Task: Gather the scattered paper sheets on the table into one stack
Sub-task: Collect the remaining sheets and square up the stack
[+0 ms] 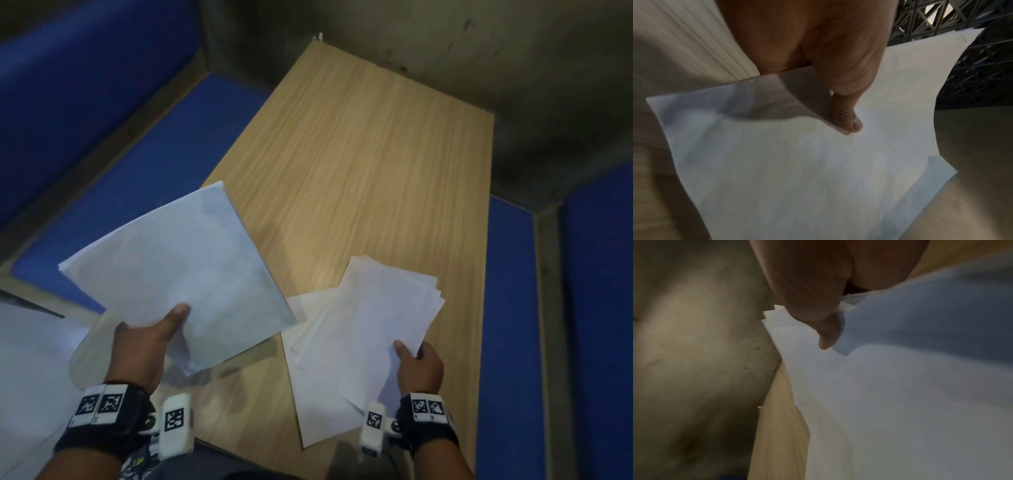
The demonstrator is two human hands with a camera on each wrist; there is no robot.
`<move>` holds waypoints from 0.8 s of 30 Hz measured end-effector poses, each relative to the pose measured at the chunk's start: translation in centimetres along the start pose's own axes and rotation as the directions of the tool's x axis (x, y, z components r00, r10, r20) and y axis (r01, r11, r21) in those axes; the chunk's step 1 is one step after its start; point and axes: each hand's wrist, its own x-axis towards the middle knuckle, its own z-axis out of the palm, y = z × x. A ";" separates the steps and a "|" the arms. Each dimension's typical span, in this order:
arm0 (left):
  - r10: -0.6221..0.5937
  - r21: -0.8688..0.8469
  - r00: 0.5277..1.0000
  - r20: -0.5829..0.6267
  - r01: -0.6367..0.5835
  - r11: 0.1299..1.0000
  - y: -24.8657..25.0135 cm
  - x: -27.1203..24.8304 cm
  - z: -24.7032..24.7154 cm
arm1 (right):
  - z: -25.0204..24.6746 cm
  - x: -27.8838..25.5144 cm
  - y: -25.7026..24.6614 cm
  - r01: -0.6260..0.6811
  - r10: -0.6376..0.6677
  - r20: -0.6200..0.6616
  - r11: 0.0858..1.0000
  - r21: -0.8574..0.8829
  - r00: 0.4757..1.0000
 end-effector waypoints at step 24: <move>-0.111 -0.016 0.994 0.023 0.111 0.994 1.0 -1.9 3.1 | 3.6 -0.2 1.5 -0.013 0.183 0.213 0.785 -0.619 0.960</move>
